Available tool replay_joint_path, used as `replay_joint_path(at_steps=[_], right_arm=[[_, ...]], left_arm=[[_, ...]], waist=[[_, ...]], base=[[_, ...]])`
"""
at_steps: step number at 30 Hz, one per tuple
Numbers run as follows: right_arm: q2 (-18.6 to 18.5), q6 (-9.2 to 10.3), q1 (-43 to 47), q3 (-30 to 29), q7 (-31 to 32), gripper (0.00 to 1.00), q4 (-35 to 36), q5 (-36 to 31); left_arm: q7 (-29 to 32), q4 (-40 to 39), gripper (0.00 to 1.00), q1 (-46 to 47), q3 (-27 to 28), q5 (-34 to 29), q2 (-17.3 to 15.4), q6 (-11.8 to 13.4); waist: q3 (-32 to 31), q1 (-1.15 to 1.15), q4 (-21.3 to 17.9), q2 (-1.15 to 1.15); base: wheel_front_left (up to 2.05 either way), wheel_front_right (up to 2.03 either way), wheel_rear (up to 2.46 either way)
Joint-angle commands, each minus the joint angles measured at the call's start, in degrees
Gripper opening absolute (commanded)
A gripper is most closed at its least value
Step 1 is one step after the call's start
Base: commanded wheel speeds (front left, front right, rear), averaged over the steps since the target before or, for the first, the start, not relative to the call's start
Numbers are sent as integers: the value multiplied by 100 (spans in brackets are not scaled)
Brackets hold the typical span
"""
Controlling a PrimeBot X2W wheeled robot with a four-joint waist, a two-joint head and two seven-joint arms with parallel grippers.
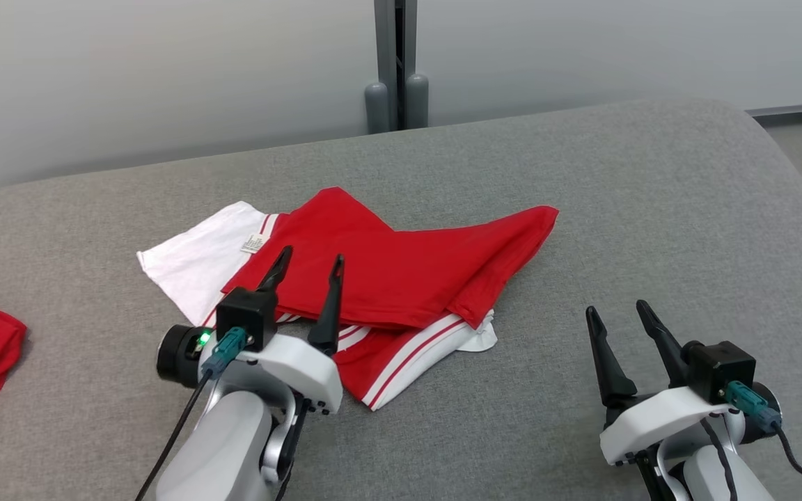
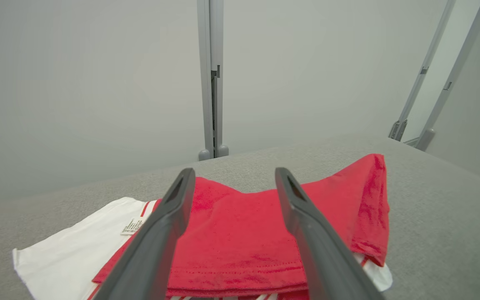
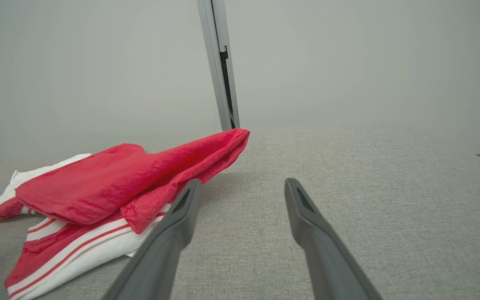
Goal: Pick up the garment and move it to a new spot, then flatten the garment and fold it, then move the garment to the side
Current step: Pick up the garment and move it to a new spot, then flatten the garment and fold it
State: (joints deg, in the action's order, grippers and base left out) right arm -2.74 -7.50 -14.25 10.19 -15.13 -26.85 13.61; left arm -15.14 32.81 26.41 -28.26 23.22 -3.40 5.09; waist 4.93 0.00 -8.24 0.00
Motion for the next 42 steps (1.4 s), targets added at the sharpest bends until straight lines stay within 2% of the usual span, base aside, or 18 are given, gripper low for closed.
replay_joint_path(at_steps=[1,12,21,27,31,37,42], right_arm=[[-33,1,93,-16,-2,100,-2,-41],[-32,1,255,-41,-2,100,-35,-106],[-32,1,301,-17,-3,100,-46,-147],[-31,0,327,6,-2,100,-45,-199],[-30,0,309,233,-2,100,-35,-198],[-33,1,140,629,-2,100,-156,-101],[-32,1,-65,669,-2,100,-442,-30]], left_arm=[[-2,-131,100,-201,213,-233,-80,17],[-1,-778,100,-1477,1644,-929,-22,-26],[-1,-977,100,-2214,2356,-1225,34,-98],[-1,-1021,100,-2356,2403,-1132,40,-131],[-1,-1035,100,-2305,2274,-1047,38,-115],[-1,-1004,100,-2212,2107,-1019,38,-137],[-1,-985,100,-2104,2024,-984,39,-156]], waist=[[-113,0,128,0],[-352,0,432,0],[-441,0,444,0],[-420,0,490,0],[-358,0,647,0],[-175,0,1079,0],[1,0,1536,0]], base=[[0,0,0],[0,0,0],[0,0,0],[0,0,0],[0,0,0],[0,0,0],[0,0,0]])
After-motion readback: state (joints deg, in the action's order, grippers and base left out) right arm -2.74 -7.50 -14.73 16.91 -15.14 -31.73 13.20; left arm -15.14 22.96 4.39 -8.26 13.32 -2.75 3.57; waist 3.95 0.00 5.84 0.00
